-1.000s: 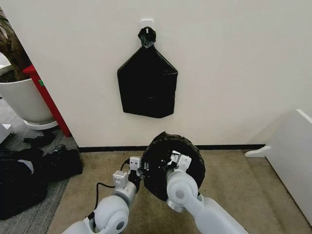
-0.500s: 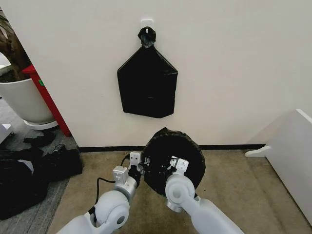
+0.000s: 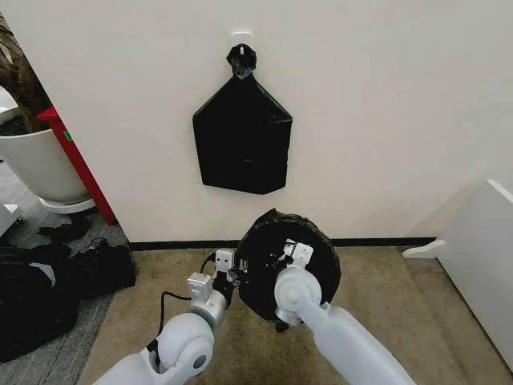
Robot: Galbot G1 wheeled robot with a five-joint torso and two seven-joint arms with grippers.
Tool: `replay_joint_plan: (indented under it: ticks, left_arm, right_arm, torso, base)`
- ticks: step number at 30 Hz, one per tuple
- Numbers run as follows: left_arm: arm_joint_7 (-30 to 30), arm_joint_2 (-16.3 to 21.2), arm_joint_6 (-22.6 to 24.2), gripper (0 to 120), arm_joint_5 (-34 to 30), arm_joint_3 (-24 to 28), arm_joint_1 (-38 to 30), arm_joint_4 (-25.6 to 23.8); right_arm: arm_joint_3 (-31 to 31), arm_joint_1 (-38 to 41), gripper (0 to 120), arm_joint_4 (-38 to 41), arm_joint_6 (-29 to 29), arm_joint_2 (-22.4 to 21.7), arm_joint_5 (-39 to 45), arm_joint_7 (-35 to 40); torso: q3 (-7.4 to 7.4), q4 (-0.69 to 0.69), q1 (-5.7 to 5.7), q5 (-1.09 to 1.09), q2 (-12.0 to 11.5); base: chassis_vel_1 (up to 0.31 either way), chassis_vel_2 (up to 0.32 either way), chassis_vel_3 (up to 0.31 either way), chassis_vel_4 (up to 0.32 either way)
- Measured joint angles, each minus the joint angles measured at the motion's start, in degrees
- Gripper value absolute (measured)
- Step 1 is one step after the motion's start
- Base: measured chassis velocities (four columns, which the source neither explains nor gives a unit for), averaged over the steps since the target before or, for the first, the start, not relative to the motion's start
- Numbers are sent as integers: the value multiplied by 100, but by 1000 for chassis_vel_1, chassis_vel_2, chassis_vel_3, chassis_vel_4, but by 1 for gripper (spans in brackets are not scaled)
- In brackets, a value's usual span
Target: Place the garbage bag over the trash bin.
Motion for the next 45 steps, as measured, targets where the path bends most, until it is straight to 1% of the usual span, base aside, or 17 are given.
replay_joint_plan:
  ticks: [3, 4, 5, 8, 10, 12, 15, 18, 29, 33, 37, 42, 45]
  left_arm:
    - [16, 7, 4, 0, -3, 0, 17, -43]
    - [19, 7, 11, 0, -5, 0, 23, -52]
    - [19, 4, 15, 0, -5, -1, 27, -58]
    - [19, -8, 20, 0, -5, -1, 29, -59]
    - [19, -32, 21, 0, 0, -12, 29, -34]
    - [6, -60, 18, 0, 6, -20, 25, 45]
    - [-14, -80, 18, 0, 15, -24, 21, 94]
    - [-37, -100, 17, 0, 19, -27, 2, 146]
    - [-99, -102, 18, 0, -68, -39, -49, 71]
    - [-111, -105, 22, 0, -124, -75, -116, 63]
    - [-112, -105, 24, 0, -134, -81, -138, 63]
    - [-94, -98, 29, 0, -119, -103, -70, 69]
    - [-89, -96, 28, 0, -117, -110, -48, 63]
  right_arm:
    - [50, 77, 0, -203, -1, 39, -22, -52]
    - [76, 111, 0, -297, -3, 49, -40, -102]
    - [90, 123, 0, -356, -3, 51, -44, -126]
    - [100, 118, 0, -368, 4, 33, -35, -124]
    - [84, 33, 0, -124, 22, -37, 9, -22]
    - [7, -24, 0, 233, 29, -103, 90, 94]
    - [-89, -60, 0, 486, 39, -129, 148, 200]
    - [-219, -92, 0, 759, 51, -135, 221, 311]
    - [-247, -290, 0, 431, 55, -61, 223, 309]
    - [-395, -380, 0, 517, 95, -106, 186, 317]
    - [-402, -350, 0, 578, 122, -86, 149, 328]
    - [-363, -85, 0, 945, 149, -141, 246, 450]
    - [-308, -35, 0, 851, 144, -132, 255, 445]
  torso:
    - [0, 1, 0, 0, 0]
    - [0, -1, 0, -1, 0]
    - [0, 0, 0, 0, 0]
    - [0, 1, 0, -1, 0]
    - [0, 0, 0, 1, 0]
    - [-1, -3, 0, -2, 0]
    - [0, -1, 0, 1, 0]
    - [-1, 1, 0, 0, 0]
    - [-1, -1, 0, -1, 0]
    - [-1, -1, 0, 0, 0]
    - [-1, -1, 0, 0, 0]
    - [-1, 0, 0, -1, 0]
    - [-1, 1, 0, 0, 0]
  base:
    - [0, 0, 0, 0]
    - [0, 0, 0, 0]
    - [0, 0, 0, 0]
    - [0, 0, 0, 0]
    - [0, 0, 0, 0]
    - [0, 0, 0, 0]
    - [0, 0, 0, 0]
    - [0, 0, 0, 0]
    - [0, 0, 0, 0]
    - [0, 0, 0, 0]
    - [0, 0, 0, 0]
    - [0, 0, 0, 0]
    - [0, 0, 0, 0]
